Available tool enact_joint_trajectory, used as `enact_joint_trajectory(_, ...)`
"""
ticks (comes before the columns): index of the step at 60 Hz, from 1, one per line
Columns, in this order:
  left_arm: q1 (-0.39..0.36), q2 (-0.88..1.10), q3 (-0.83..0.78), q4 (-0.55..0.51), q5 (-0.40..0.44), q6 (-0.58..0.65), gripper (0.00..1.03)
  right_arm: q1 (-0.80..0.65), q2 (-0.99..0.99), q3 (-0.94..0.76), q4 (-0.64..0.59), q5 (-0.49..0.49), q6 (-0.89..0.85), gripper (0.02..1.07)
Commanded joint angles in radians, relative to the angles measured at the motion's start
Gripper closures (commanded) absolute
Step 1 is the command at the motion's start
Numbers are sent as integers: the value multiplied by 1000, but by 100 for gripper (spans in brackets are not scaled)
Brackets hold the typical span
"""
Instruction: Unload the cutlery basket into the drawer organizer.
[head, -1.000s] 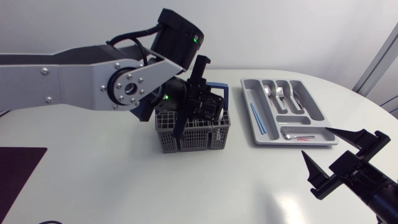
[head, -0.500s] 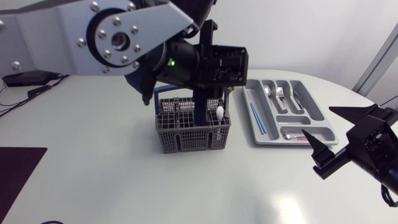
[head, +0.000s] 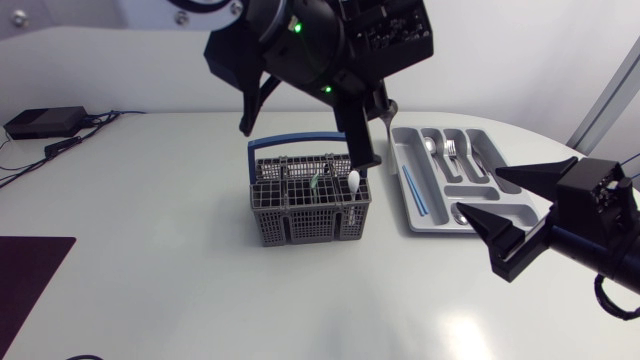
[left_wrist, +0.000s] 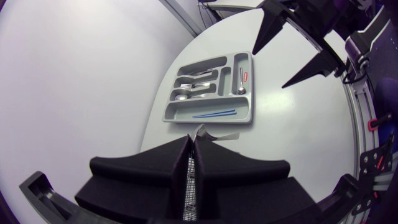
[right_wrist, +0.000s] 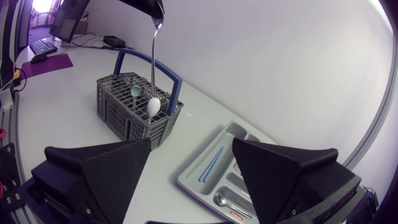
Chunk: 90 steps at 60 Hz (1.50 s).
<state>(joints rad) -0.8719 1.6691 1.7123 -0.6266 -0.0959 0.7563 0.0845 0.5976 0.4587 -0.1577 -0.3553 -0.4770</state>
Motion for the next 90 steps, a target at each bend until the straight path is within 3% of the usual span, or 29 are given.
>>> enact_joint_trajectory(1, 5, 77, 69, -41, -5, -130, 100, 12, 24, 28, -11, -19, 77, 13)
enact_joint_trajectory(17, 14, 202, 211, -165, 19, -405, 100, 58, 34, 20, 64, 3, 155, 16)
enact_joint_trajectory(34, 4, 245, 290, -208, 76, -580, 100, 244, 99, -3, 191, 202, 161, 22)
enact_joint_trajectory(48, -18, 261, 320, -229, 79, -611, 100, 282, 220, 11, 303, 262, 135, 25)
enact_joint_trajectory(68, -26, 279, 348, -255, 85, -626, 100, 336, 301, 20, 411, 346, 83, 48)
enact_joint_trajectory(90, -27, 288, 359, -266, 85, -634, 100, 383, 350, 28, 469, 397, 61, 66)
